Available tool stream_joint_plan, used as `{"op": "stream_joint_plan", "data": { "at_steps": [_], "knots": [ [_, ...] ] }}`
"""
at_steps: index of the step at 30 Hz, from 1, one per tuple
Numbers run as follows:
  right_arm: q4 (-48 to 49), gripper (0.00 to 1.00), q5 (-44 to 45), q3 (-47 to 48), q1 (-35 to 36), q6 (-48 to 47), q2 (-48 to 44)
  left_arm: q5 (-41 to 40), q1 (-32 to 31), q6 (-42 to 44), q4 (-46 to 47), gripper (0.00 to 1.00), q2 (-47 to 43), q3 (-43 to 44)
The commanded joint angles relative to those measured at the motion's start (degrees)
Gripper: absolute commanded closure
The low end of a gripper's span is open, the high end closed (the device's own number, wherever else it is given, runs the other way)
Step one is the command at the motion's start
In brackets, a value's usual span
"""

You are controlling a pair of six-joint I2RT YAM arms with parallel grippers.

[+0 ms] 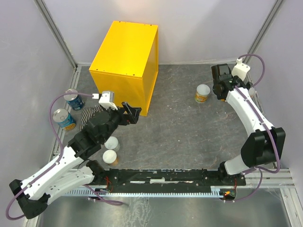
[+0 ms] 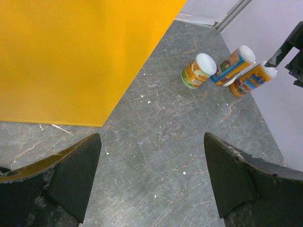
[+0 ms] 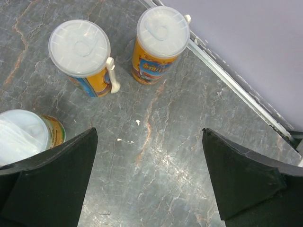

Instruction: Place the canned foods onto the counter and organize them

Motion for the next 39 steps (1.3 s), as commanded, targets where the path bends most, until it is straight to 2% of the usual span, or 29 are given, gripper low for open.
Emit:
{"op": "stream_joint_plan", "data": {
  "at_steps": [1, 20, 39],
  "knots": [
    [3.5, 0.0, -0.9, 3.4, -1.0, 0.0, 1.5, -1.6, -0.4, -1.7, 3.2, 0.05, -2.3, -0.9],
    [7.5, 0.0, -3.4, 10.3, -3.7, -2.5, 12.9, -4.7, -0.3, -0.2, 2.0, 0.05, -6.0, -3.3],
    [6.8, 0.01, -2.9, 16.4, -6.3, -3.1, 21.8, -5.2, -0.3, 0.2, 3.2, 0.05, -6.5, -5.0]
  ]
}}
